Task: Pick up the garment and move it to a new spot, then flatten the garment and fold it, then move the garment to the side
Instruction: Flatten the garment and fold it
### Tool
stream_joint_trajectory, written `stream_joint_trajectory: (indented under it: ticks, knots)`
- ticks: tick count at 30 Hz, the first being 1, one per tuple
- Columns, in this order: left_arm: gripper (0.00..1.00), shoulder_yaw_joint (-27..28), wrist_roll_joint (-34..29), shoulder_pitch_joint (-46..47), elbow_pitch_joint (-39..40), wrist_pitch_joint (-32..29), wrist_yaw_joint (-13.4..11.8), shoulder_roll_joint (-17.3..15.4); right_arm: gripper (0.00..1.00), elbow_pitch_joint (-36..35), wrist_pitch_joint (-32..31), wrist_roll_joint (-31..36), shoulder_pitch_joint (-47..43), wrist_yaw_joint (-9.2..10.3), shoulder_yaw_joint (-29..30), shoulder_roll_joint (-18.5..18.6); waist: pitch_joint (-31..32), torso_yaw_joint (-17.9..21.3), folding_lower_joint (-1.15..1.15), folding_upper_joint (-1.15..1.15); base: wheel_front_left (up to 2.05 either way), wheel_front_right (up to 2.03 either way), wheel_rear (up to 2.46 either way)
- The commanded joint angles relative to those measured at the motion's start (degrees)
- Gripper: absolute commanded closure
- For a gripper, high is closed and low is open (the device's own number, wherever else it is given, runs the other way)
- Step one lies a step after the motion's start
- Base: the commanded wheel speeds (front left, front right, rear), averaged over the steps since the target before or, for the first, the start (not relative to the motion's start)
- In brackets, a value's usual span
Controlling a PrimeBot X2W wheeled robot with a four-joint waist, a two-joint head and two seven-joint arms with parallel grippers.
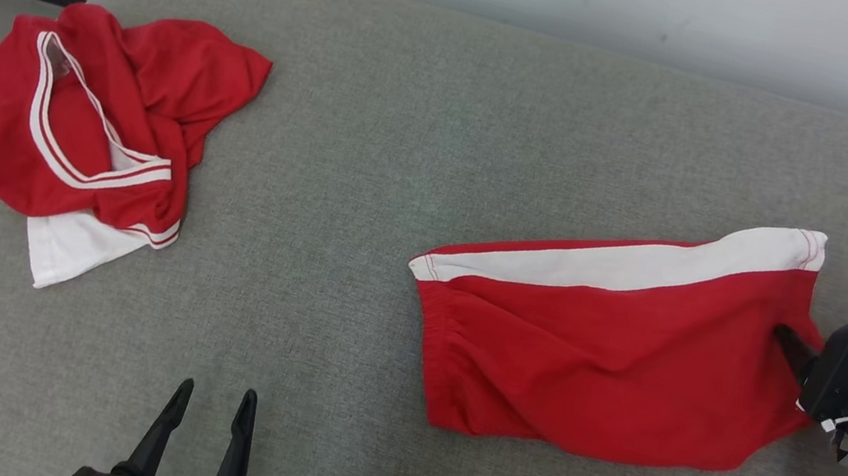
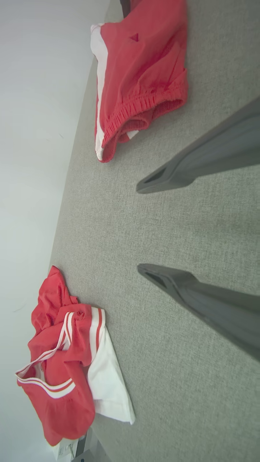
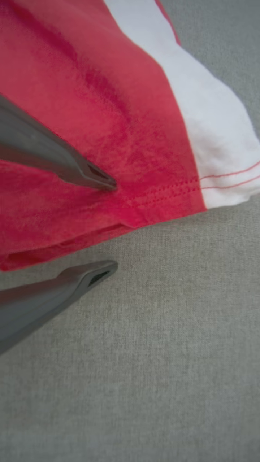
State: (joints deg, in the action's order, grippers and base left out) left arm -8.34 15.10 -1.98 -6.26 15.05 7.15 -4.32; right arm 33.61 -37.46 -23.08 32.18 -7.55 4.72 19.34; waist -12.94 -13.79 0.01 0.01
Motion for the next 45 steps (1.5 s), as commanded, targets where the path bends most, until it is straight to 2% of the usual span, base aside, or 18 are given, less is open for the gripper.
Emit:
stream_joint_trajectory:
  ticks: [1,13,14,15,18,27,36,45]
  knots:
    - [0.00,0.2,-0.5,0.4,0.1,0.2,0.3,0.2,0.00,-0.1,-0.4,0.3,0.4,0.12,0.3,-0.4,-0.7,-0.7,-0.01,-0.01,0.00,0.00,0.00]
    - [0.00,-0.6,-0.1,0.8,0.2,0.2,0.3,0.5,0.00,0.9,-6.7,3.1,-2.5,0.12,1.0,-3.8,-1.5,-0.9,-0.01,-0.01,0.00,0.00,0.00]
    - [0.00,-0.8,0.0,0.8,0.1,0.2,0.3,0.5,0.05,0.9,-6.9,3.2,-2.9,0.12,1.0,-3.9,-1.5,-1.0,-0.01,-0.01,0.00,0.00,0.00]
    - [0.00,-0.9,0.1,0.7,0.0,0.2,0.3,0.5,0.41,0.7,-7.1,3.5,-3.2,0.12,1.1,-4.1,-1.5,-1.0,-0.01,-0.01,0.00,0.00,0.00]
    - [0.00,-1.0,0.4,0.8,-0.2,0.2,0.3,0.4,0.99,0.6,-7.3,3.1,-3.4,0.12,1.5,-4.7,-1.4,-1.0,-0.01,-0.01,0.00,0.00,0.00]
    - [0.00,-0.7,0.6,0.4,-0.6,0.2,0.3,0.5,1.00,-0.9,-2.5,3.6,-3.1,0.14,4.3,-3.4,-0.2,-0.3,-0.01,-0.01,0.00,0.00,0.00]
    - [0.00,-0.4,1.0,-2.1,-1.0,0.2,0.3,0.1,1.00,-2.9,2.0,3.4,-7.1,0.14,7.7,-0.9,4.4,3.0,-0.01,-0.01,0.00,0.00,0.00]
    - [0.00,-0.5,1.1,-3.1,-1.2,0.2,0.3,-0.2,1.00,-5.0,3.8,5.6,-10.4,0.13,12.6,-0.2,6.5,5.1,-0.01,-0.01,0.00,0.00,0.00]
